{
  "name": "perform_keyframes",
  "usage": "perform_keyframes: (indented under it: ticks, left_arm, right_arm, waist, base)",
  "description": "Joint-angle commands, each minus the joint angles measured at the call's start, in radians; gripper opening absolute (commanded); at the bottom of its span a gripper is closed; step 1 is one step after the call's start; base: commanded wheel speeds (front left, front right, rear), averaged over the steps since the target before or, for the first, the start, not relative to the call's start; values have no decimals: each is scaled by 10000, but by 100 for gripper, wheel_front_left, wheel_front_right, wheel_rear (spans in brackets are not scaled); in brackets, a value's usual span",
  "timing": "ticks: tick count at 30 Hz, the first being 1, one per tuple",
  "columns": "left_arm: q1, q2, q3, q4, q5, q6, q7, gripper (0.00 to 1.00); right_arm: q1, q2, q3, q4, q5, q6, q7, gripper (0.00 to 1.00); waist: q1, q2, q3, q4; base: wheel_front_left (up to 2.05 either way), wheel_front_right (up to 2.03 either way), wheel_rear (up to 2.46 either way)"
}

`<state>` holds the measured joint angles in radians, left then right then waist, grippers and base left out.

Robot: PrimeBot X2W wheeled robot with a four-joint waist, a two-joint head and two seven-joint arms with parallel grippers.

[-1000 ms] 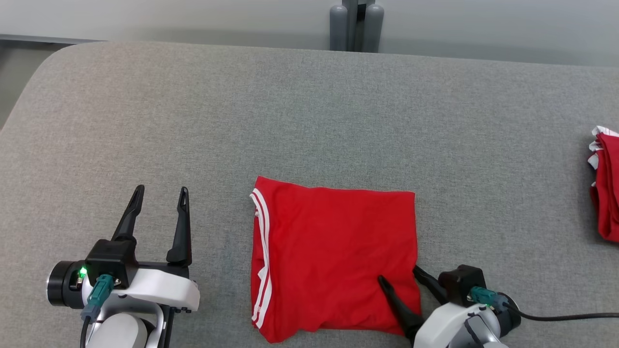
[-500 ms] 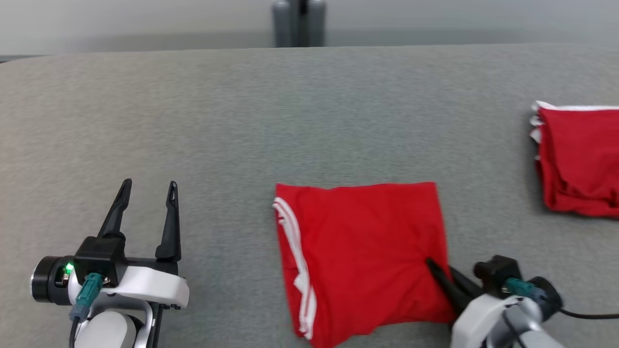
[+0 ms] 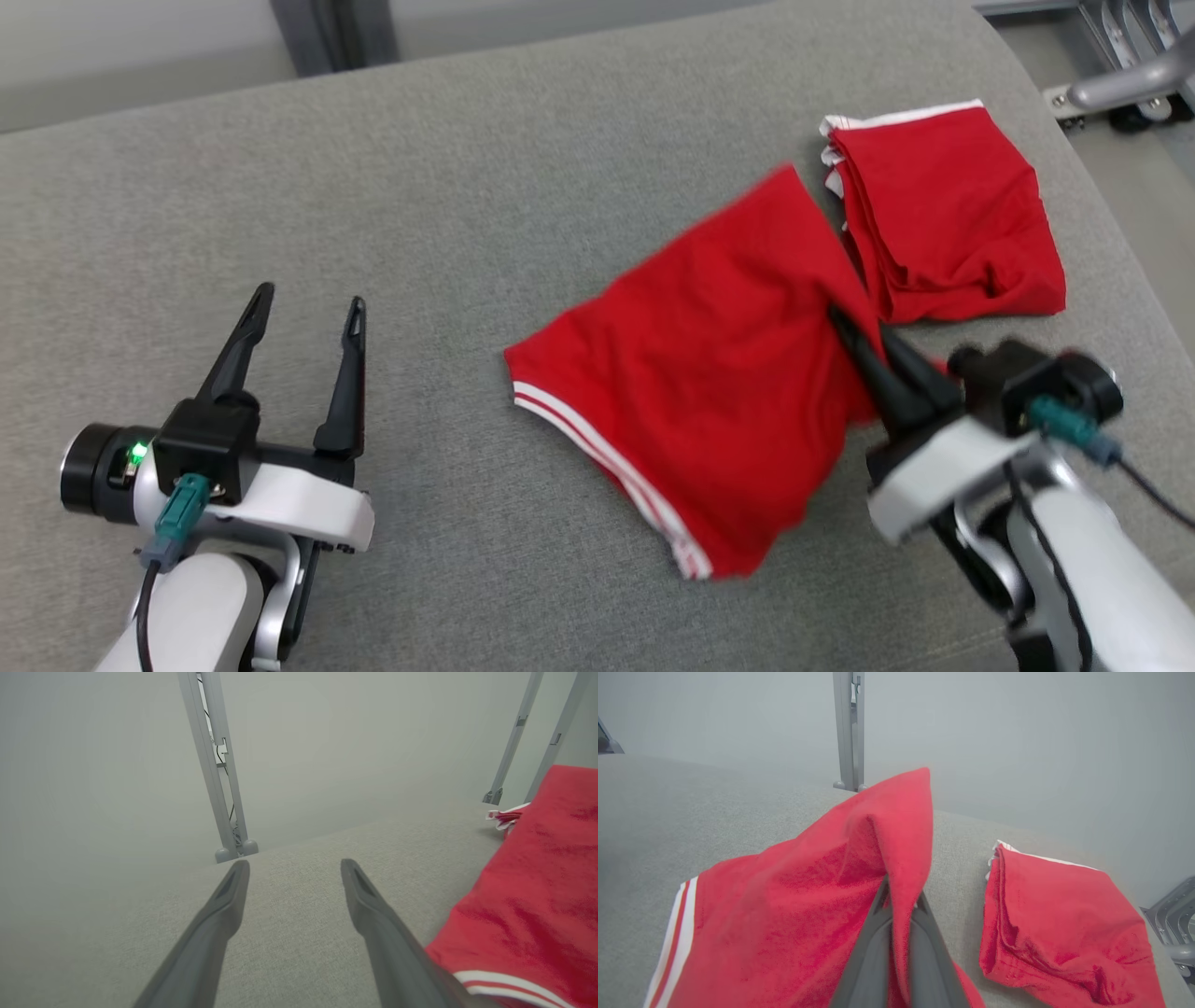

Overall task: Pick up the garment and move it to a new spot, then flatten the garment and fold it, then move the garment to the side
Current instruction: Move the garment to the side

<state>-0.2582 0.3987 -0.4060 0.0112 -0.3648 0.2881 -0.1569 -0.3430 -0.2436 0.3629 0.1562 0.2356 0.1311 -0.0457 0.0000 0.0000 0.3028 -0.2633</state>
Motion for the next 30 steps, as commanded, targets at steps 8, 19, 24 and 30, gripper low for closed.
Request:
perform_keyframes:
  ticks: [8,19,24,30]
  left_arm:
    - [-679,22,-285,-17,241,-227,119,100]
    - [-983,175,-463,2,331,-400,217,100]
    - [-1254,144,-590,46,370,-525,246,100]
    - [-1459,-7,-617,212,252,-535,53,100]
  right_arm:
    - [-2355,217,-1031,1451,553,-4,-779,0]
    - [-3746,-719,-3424,3884,835,-3,-1332,0]
    - [-4288,-1184,-2326,4723,413,-1,-1453,0]
    - [-5268,-2230,-483,5240,1139,-4,-962,0]
  waist:
    - [0,0,739,-28]
    - [0,0,1373,-152]
    - [0,0,1610,-32]
    - [0,0,1785,390]
  base:
    - [0,0,0]
    - [0,0,0]
    - [0,0,0]
    - [0,0,0]
